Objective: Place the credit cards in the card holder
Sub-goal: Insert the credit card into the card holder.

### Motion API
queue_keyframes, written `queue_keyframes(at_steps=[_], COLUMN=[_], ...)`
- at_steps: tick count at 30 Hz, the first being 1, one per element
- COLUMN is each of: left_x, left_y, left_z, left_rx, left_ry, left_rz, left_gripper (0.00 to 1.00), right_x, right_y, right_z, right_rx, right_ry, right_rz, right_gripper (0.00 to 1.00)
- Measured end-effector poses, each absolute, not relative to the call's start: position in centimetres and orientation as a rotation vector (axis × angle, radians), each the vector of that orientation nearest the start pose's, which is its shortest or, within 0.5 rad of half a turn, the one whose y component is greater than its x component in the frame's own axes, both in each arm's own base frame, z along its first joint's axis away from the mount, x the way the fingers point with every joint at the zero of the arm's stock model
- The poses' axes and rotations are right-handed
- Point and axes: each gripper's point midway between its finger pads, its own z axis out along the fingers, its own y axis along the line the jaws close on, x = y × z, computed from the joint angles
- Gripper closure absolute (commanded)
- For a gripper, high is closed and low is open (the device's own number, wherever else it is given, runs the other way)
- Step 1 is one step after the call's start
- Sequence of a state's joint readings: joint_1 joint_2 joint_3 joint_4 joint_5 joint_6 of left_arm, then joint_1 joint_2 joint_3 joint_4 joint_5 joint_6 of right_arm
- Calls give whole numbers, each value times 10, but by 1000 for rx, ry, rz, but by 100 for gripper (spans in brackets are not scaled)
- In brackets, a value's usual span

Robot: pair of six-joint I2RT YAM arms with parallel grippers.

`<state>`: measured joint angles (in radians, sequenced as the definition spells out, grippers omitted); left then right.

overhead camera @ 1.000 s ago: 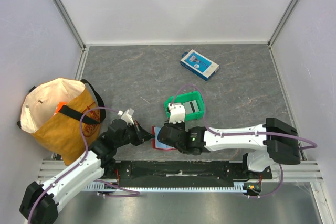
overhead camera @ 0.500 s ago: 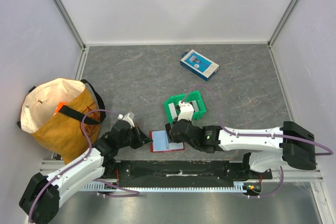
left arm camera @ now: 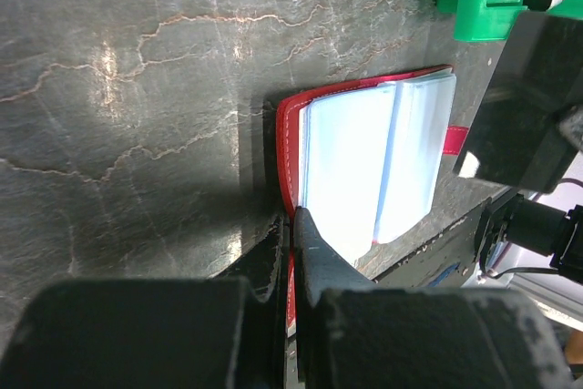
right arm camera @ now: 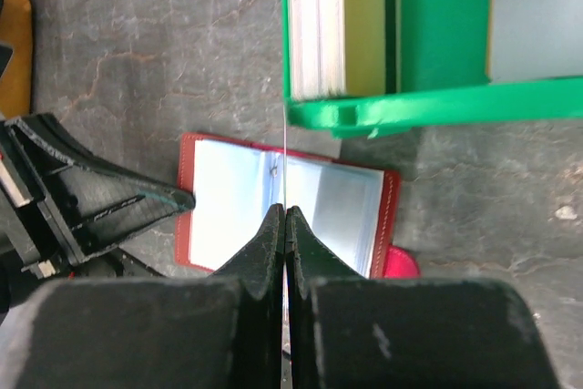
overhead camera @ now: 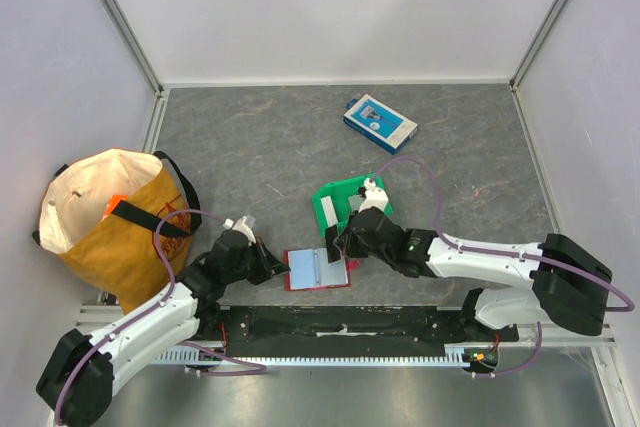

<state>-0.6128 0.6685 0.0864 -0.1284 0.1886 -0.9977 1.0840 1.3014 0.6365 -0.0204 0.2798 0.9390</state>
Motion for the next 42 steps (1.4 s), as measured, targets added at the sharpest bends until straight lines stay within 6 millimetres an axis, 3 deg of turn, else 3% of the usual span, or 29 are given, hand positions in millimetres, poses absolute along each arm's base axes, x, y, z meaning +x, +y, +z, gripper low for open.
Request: queue_keyframes(at_steps=[13, 19, 26, 33, 37, 42], left_x=[140, 140, 140, 140, 141, 141], left_y=[-180, -180, -180, -181, -181, -181], left_z=[20, 19, 17, 17, 17, 16], left_rx=[-370, -370, -370, -370, -369, -367], left_ry=[2463, 2466, 2464, 2460, 2458, 2451], left_rz=[-992, -991, -992, -993, -994, -998], left_gripper=[98, 98, 98, 98, 98, 98], right_x=[227, 234, 215, 196, 182, 159], right_y=[279, 269, 288, 295, 315, 328], right_z=[83, 80, 84, 76, 81, 61], right_rx=[10, -44, -116, -98, -98, -81], right_ry=[2321, 2333, 2358, 2386, 2371, 2417], right_rz=[687, 665, 844, 947, 1031, 1057], right_gripper=[100, 100, 100, 100, 100, 100])
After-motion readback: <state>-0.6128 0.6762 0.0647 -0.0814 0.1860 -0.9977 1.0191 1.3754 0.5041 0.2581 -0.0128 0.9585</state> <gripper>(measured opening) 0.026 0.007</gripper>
